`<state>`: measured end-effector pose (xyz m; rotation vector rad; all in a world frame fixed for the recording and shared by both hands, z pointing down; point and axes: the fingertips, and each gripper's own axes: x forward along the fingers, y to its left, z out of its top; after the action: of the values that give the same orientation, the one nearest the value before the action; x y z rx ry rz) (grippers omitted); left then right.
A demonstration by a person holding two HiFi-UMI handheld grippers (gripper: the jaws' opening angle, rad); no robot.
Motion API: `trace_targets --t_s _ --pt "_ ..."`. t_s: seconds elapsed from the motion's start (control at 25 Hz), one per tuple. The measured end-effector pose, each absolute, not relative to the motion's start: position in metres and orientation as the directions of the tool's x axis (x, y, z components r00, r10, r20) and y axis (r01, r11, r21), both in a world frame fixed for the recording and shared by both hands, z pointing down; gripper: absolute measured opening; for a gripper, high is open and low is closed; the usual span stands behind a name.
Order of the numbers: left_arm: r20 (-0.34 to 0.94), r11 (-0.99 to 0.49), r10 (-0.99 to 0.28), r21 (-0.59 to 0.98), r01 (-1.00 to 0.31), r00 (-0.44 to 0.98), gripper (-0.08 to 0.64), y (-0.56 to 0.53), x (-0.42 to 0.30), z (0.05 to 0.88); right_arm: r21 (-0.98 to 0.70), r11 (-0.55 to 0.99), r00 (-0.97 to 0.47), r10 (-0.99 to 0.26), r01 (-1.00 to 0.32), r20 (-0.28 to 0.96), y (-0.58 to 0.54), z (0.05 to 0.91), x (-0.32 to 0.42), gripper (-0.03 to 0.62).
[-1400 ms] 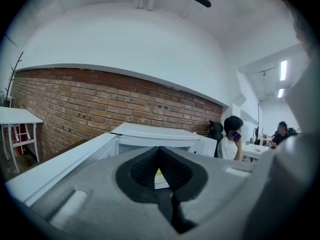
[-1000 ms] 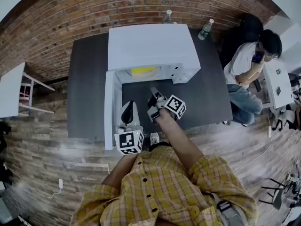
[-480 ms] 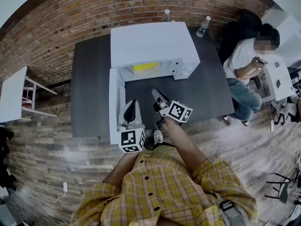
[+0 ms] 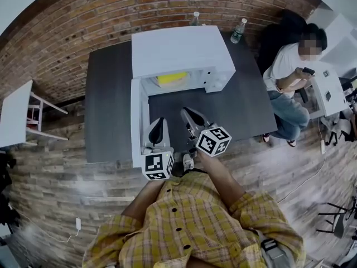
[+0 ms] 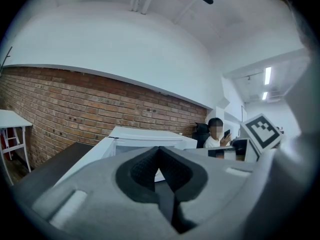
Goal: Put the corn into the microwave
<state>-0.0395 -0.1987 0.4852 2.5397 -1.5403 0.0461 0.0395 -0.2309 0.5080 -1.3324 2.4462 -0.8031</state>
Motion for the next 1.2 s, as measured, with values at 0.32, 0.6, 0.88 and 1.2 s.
trace_targets --t_s 0.32,0.6,0.88,1.2 --pt "0.095 -0.458 -0.878 0.122 -0.88 0.47 -0.005 -0.191 -0.042 0.478 -0.364 0.48 -0.528 -0.848 -0.798 0.041 -0.208 0.483 0.036 0.0" --pt "0.074 -0.455 -0.883 0.108 -0.884 0.463 -0.005 -0.186 -0.045 0.474 -0.277 0.458 -0.49 -0.87 -0.845 0.056 -0.198 0.479 0.042 0.0" --pt "0.071 -0.458 -0.882 0.1 -0.883 0.465 -0.005 -0.18 -0.045 0.471 -0.234 0.467 -0.49 -0.871 -0.852 0.044 -0.185 0.47 0.038 0.0" --pt "0.065 -0.468 -0.878 0.099 -0.878 0.475 -0.005 -0.176 -0.042 0.469 -0.244 0.46 -0.484 -0.874 -0.854 0.042 -0.178 0.468 0.039 0.0"
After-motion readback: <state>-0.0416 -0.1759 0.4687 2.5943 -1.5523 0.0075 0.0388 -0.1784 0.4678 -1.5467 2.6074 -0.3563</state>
